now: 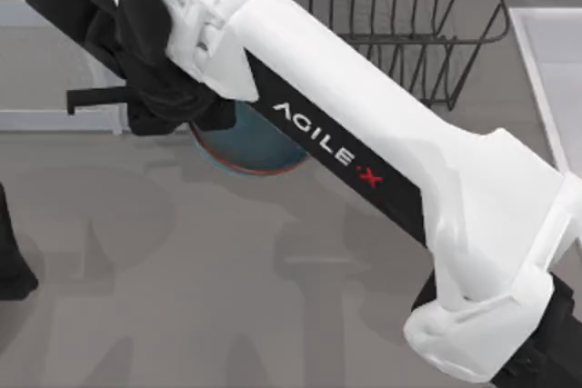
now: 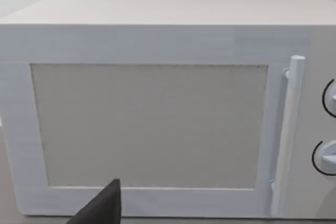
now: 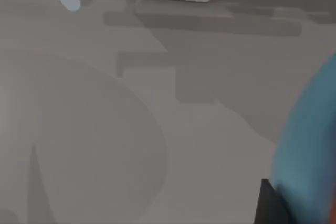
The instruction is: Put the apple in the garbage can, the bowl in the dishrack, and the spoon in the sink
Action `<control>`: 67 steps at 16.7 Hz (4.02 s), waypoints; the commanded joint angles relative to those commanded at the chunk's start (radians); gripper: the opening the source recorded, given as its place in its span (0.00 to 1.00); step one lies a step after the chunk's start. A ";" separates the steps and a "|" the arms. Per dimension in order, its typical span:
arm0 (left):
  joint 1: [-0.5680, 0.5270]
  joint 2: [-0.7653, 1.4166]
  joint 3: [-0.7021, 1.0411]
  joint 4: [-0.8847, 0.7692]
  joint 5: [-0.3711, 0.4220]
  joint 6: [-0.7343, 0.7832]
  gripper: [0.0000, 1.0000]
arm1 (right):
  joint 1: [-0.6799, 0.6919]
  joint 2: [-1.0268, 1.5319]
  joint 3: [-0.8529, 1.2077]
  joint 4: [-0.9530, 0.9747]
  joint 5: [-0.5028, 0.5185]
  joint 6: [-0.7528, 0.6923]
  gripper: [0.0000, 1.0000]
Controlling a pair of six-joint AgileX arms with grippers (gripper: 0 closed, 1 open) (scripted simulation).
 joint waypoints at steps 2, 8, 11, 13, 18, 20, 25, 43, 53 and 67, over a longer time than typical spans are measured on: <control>0.000 0.000 0.000 0.000 0.000 0.000 1.00 | 0.009 0.024 0.156 0.005 0.084 -0.093 0.00; 0.000 0.000 0.000 0.000 0.000 0.000 1.00 | 0.039 0.098 0.738 0.024 0.376 -0.434 0.00; 0.000 0.000 0.000 0.000 0.000 0.000 1.00 | 0.051 0.122 0.993 0.040 0.514 -0.599 0.00; 0.000 0.000 0.000 0.000 0.000 0.000 1.00 | 0.057 0.131 1.119 0.053 0.590 -0.688 0.00; 0.000 0.000 0.000 0.000 0.000 0.000 1.00 | 0.064 0.136 1.252 0.073 0.680 -0.793 0.00; 0.000 0.000 0.000 0.000 0.000 0.000 1.00 | 0.064 0.136 1.252 0.073 0.680 -0.793 0.00; 0.000 0.000 0.000 0.000 0.000 0.000 1.00 | 0.041 0.164 1.258 0.099 0.663 -0.793 0.00; 0.000 0.000 0.000 0.000 0.000 0.000 1.00 | -0.339 0.838 1.352 0.688 0.276 -0.810 0.00; 0.000 0.000 0.000 0.000 0.000 0.000 1.00 | -0.339 0.838 1.352 0.688 0.276 -0.810 0.53; 0.000 0.000 0.000 0.000 0.000 0.000 1.00 | -0.339 0.838 1.352 0.688 0.276 -0.810 1.00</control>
